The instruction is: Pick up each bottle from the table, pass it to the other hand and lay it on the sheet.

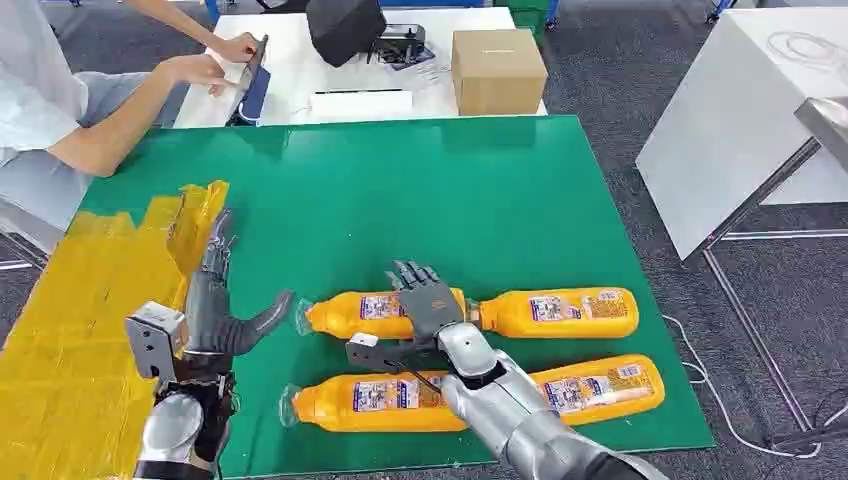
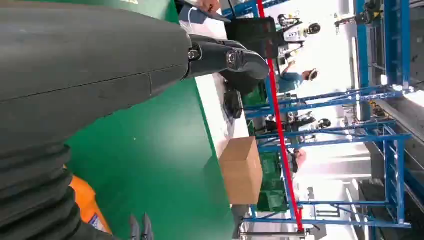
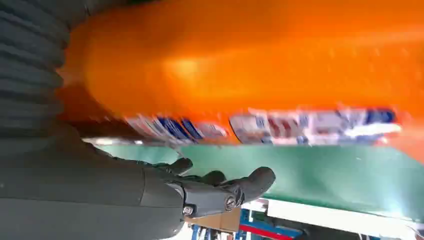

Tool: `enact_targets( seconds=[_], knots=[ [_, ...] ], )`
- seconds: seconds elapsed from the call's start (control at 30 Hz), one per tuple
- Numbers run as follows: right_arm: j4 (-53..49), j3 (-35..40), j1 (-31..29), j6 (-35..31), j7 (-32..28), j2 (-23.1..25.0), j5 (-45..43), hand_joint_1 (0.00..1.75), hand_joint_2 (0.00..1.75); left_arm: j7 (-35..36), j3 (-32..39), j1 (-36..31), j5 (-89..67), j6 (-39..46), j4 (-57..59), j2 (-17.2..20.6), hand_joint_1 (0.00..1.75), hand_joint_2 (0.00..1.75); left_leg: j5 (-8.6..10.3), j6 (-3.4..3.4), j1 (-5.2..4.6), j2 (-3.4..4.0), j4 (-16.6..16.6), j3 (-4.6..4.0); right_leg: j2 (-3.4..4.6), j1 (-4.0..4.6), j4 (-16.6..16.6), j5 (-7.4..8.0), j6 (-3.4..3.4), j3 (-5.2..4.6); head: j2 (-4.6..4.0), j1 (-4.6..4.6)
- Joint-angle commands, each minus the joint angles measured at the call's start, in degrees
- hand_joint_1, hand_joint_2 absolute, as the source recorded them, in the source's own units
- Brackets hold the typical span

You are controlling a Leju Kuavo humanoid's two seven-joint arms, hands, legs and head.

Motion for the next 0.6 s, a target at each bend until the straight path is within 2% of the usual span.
enact_targets(
  seconds=[0.03,0.07,0.1,0.13,0.17,0.27,0.33,0.37,0.43,0.47,0.6],
  knots=[
    [7.10,-0.18,-3.00,0.83,1.44,-1.03,1.32,1.06,1.75,0.02,0.05,-1.87,0.35,-0.11,3.77,-0.09,0.00,1.75,0.03,-0.02,0.05,-0.10,-0.05,0.13,-0.16,0.06,-0.09,0.00,-0.07,0.20,0.00,0.00],
    [7.15,-0.67,-2.92,0.82,0.94,-0.84,1.31,1.45,1.75,0.02,0.03,-1.88,0.35,-0.11,3.86,-0.07,0.00,1.75,0.01,-0.03,0.10,-0.11,-0.04,0.22,-0.19,0.12,-0.13,-0.01,-0.11,0.32,0.00,0.02],
    [7.15,-0.76,-2.90,0.82,0.79,-0.80,1.39,1.50,1.75,0.02,0.03,-1.88,0.35,-0.11,3.89,-0.09,0.00,1.75,0.02,-0.02,0.05,-0.10,-0.05,0.17,-0.15,0.06,-0.10,0.00,-0.08,0.24,0.00,0.00],
    [7.11,-0.94,-2.81,0.76,0.65,-0.74,1.37,1.64,1.75,0.02,0.01,-1.84,0.34,-0.12,3.92,-0.10,0.00,1.75,0.02,-0.01,0.02,-0.06,-0.04,0.13,-0.10,0.03,-0.07,0.00,-0.05,0.17,0.00,0.00],
    [7.11,-0.94,-2.81,0.76,0.65,-0.74,1.37,1.71,1.75,0.02,0.01,-1.84,0.34,-0.12,3.92,-0.10,0.00,1.75,-0.01,-0.03,0.08,-0.05,-0.04,0.23,-0.12,0.10,-0.11,-0.01,-0.09,0.30,0.00,0.00],
    [6.52,-1.81,-2.41,-0.24,-0.44,-0.53,1.17,1.75,1.75,0.01,-0.09,-1.69,0.36,-0.07,3.98,-0.13,0.00,1.75,0.00,-0.02,0.05,-0.08,-0.04,0.22,-0.14,0.07,-0.10,-0.02,-0.08,0.29,0.00,0.00],
    [5.15,-3.00,-1.73,-2.53,-1.52,-0.39,0.39,1.75,1.75,0.00,-0.08,-1.52,0.38,-0.05,3.80,-0.12,0.00,1.75,-0.02,-0.02,0.07,-0.08,-0.04,0.26,-0.15,0.09,-0.11,-0.03,-0.09,0.35,0.00,0.00],
    [2.28,-4.22,-0.57,-5.86,-2.80,-0.37,-0.28,1.75,1.75,0.07,-0.31,-1.31,0.10,0.01,3.58,-0.04,0.00,1.75,0.01,-0.01,0.04,-0.07,-0.05,0.19,-0.12,0.05,-0.09,-0.01,-0.07,0.25,0.00,0.02],
    [0.26,-5.04,0.20,-7.19,-3.52,-0.24,-0.96,1.75,1.75,0.21,-0.74,-1.25,-0.56,0.31,3.35,-0.07,0.00,1.75,-0.02,-0.02,0.07,-0.05,-0.04,0.23,-0.12,0.09,-0.10,-0.03,-0.09,0.31,0.00,0.00],
    [-2.86,-6.63,1.65,-11.42,-5.60,-0.07,-2.77,1.75,1.75,0.42,-1.44,-1.33,-1.97,0.87,3.23,0.11,0.00,1.75,-0.06,-0.03,0.09,-0.02,-0.03,0.32,-0.11,0.12,-0.12,-0.05,-0.12,0.40,0.00,0.02],
    [-19.20,-11.57,9.12,-20.24,-10.42,-0.57,-6.07,1.75,1.75,1.71,-5.67,-1.55,-5.18,2.56,2.21,0.50,0.00,1.75,-0.01,-0.02,0.05,-0.09,0.00,0.05,-0.13,0.06,-0.04,-0.03,-0.06,0.12,0.00,0.02]
  ],
)
